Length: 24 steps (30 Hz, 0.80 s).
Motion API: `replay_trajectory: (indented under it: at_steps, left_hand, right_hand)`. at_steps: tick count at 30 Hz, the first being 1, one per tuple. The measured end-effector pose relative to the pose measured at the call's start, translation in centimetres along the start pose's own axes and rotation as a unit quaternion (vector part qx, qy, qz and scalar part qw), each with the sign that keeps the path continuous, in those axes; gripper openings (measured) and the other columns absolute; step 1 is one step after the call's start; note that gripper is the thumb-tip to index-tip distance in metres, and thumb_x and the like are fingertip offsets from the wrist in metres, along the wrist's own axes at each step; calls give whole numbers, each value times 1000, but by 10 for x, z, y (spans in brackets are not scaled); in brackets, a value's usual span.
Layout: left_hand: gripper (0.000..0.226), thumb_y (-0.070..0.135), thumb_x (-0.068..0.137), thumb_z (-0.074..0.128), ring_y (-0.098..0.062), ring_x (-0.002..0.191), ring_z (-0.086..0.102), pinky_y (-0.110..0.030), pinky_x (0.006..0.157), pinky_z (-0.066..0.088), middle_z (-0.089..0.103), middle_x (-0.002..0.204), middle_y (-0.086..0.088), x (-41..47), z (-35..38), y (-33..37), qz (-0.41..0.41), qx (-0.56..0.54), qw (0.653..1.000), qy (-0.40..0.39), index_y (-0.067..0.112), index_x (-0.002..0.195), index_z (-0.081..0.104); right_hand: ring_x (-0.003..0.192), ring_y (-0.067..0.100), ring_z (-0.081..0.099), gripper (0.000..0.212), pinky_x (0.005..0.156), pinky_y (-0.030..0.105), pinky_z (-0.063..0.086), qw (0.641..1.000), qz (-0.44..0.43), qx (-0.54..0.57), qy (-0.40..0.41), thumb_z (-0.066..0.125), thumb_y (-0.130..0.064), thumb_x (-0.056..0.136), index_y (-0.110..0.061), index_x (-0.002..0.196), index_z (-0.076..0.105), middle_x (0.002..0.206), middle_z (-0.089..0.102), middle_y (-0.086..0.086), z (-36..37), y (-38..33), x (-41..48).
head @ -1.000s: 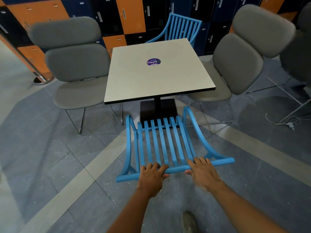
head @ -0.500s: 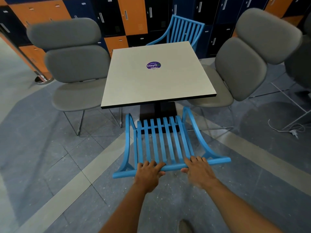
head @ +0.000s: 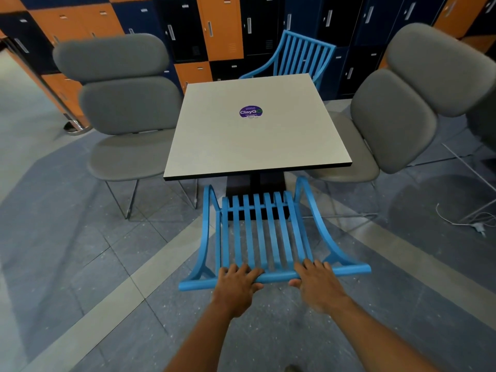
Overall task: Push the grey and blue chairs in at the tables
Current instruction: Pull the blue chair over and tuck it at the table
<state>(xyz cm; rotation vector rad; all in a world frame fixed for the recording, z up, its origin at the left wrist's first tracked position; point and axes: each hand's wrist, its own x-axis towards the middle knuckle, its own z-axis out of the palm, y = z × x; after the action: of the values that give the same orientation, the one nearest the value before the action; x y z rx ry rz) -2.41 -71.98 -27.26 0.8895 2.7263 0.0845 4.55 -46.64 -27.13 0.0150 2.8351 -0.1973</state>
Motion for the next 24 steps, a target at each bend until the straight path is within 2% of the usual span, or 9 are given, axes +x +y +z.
replay_trajectory:
  at_steps: [14,22,24]
  left_hand:
    - [41,62,102,27,-21,122,50,-49,109,33,55,131,9,-2,-4,9,-17,-15,1000,-17,48,140,35]
    - [46,62,102,30,-17,128,43,-47,118,23,52,133,10,-14,-4,24,-90,-57,994,-7,46,144,41]
    - [50,63,101,29,-17,131,42,-48,120,19,52,135,8,-15,-7,25,-102,-71,992,-13,44,145,42]
  right_hand:
    - [113,17,46,48,104,41,34,999,14,35,-34,31,-65,100,-32,133,45,125,53,-7,1,4,1]
    - [114,20,48,50,101,40,34,998,18,30,-53,33,-64,101,-29,133,47,126,55,-4,-6,1,2]
    - [109,18,46,48,99,40,34,996,25,41,-72,34,-66,100,-30,130,48,124,55,-4,-8,2,3]
